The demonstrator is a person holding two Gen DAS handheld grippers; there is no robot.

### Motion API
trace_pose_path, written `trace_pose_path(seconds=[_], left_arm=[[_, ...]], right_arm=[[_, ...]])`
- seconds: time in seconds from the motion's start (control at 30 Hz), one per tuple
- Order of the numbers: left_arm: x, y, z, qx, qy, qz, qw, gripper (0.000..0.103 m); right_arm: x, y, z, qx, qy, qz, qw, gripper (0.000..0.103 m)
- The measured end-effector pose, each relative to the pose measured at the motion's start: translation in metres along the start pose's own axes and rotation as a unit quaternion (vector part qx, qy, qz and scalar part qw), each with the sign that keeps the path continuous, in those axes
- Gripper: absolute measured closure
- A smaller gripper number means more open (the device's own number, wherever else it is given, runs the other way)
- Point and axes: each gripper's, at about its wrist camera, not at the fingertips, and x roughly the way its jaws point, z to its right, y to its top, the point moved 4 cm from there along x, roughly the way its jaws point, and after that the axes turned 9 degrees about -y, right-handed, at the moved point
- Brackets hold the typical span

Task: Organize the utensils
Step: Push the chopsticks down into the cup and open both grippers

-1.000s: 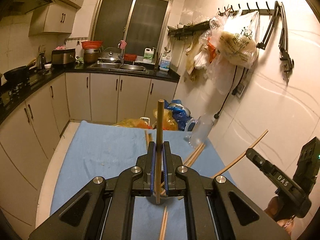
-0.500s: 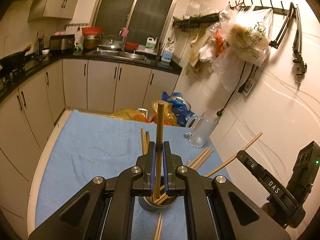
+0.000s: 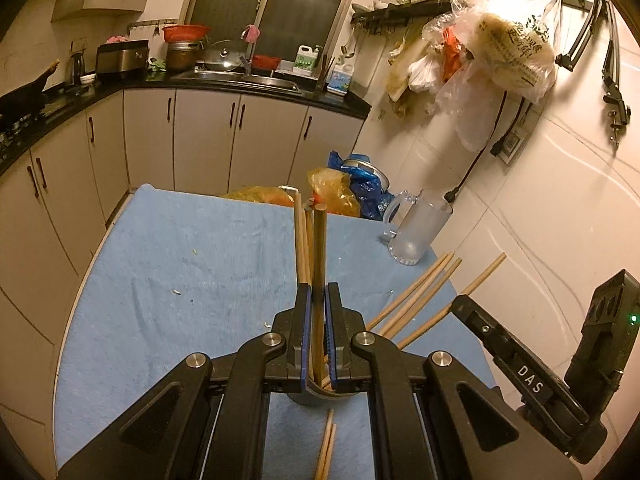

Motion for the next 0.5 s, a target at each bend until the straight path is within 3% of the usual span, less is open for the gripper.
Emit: trace_pose_path(seconds=[0.5], left_arm=[[0.013, -0.01, -0.008, 0.007, 0.005, -0.006, 0.9999, 0.097]], right_arm=[[0.023, -0.013, 0.0, -0.007, -0.005, -0.019, 1.0, 0.097]])
